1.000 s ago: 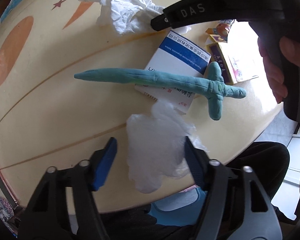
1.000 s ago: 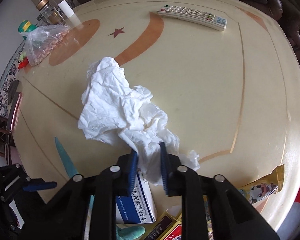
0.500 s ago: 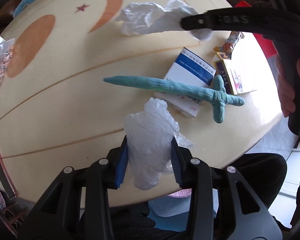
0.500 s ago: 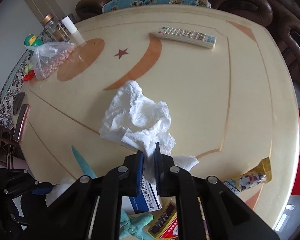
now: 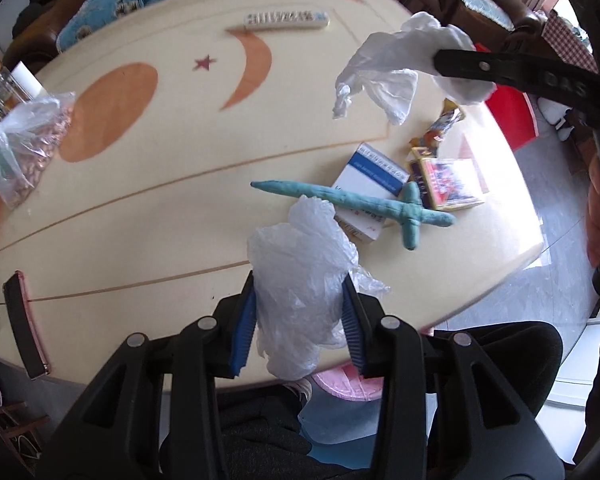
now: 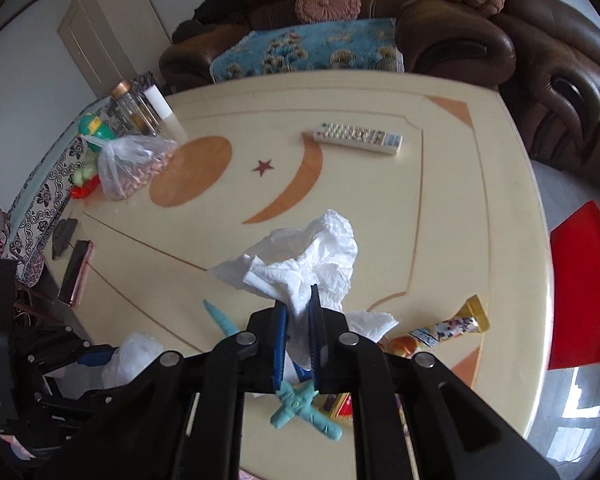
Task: Collect trash
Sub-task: 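Lift the plastic bag and tissue with both tools toward the trash bin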
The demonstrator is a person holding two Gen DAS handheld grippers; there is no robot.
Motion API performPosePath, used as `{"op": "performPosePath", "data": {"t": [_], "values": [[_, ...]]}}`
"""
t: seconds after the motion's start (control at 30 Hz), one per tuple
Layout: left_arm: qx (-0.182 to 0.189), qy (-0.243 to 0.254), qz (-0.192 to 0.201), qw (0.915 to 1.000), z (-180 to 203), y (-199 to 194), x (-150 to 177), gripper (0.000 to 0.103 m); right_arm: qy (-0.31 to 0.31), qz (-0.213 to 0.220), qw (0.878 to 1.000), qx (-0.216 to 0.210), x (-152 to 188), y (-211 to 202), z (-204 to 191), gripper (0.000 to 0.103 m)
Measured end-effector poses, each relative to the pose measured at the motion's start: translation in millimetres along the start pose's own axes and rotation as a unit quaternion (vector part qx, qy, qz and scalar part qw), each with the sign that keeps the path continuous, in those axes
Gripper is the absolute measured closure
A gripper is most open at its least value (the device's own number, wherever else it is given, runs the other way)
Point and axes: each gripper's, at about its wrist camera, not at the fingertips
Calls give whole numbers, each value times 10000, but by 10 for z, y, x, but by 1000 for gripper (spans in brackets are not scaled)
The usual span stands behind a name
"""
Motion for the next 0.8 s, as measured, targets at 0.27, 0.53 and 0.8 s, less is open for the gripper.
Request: {"op": "performPosePath", "data": {"t": [0.27, 0.53, 0.8], "values": [[-31, 123, 374, 9992, 150, -456, 272, 64, -147, 654, 9977, -128, 428, -989, -299, 93], [-19, 348, 573, 9977, 357, -710, 640, 64, -239, 958, 9950, -169, 1186, -1712, -577, 93], [193, 476, 421, 9978, 559, -585, 1055, 64, -128, 761, 9969, -153, 1944, -1900, -659, 93]]}}
Point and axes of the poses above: each gripper's, at about its wrist camera, not at the fingertips, and y roughly the way its jaws point, z to its right, x to its underside, and after that the axes turned 1 degree about -z, right-handed
